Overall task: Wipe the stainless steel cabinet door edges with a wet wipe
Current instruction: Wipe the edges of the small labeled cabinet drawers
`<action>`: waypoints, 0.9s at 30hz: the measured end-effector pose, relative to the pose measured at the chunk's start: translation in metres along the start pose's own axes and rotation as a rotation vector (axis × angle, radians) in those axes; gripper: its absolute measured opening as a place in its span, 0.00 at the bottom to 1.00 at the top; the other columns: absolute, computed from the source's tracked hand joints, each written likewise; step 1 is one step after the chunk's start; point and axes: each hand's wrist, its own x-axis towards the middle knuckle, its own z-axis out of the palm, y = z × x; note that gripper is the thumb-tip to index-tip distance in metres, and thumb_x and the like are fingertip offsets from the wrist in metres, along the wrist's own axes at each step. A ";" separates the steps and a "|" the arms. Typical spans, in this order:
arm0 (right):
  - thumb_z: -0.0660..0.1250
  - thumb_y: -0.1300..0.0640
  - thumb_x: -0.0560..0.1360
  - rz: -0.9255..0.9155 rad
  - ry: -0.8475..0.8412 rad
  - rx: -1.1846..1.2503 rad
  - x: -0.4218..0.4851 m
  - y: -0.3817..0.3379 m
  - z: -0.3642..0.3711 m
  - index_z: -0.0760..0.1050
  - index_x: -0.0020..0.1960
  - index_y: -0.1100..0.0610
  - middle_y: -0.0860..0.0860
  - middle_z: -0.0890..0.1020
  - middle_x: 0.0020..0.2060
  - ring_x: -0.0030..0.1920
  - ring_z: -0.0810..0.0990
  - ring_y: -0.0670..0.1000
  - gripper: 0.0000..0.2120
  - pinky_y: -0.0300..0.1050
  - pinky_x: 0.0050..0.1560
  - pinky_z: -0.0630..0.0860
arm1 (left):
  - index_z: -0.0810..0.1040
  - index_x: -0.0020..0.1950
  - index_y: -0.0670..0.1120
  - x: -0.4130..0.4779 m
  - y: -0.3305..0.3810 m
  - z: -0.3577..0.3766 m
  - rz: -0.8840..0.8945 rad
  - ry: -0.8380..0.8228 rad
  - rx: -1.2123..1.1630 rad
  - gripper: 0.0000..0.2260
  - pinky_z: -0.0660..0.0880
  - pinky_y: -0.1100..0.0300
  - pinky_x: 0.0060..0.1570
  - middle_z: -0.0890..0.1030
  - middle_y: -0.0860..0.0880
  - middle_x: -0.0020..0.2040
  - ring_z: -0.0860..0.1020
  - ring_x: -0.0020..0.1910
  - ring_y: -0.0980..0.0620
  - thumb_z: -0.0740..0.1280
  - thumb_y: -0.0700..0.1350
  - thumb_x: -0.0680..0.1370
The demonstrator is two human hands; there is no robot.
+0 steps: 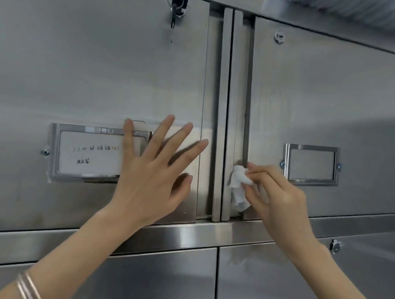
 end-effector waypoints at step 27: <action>0.58 0.63 0.79 -0.165 0.065 -0.156 0.030 -0.034 0.061 0.65 0.68 0.69 0.64 0.70 0.67 0.69 0.67 0.57 0.19 0.48 0.71 0.63 | 0.69 0.73 0.39 -0.005 -0.006 0.003 -0.082 0.042 0.010 0.27 0.61 0.34 0.69 0.67 0.44 0.75 0.63 0.75 0.46 0.58 0.49 0.76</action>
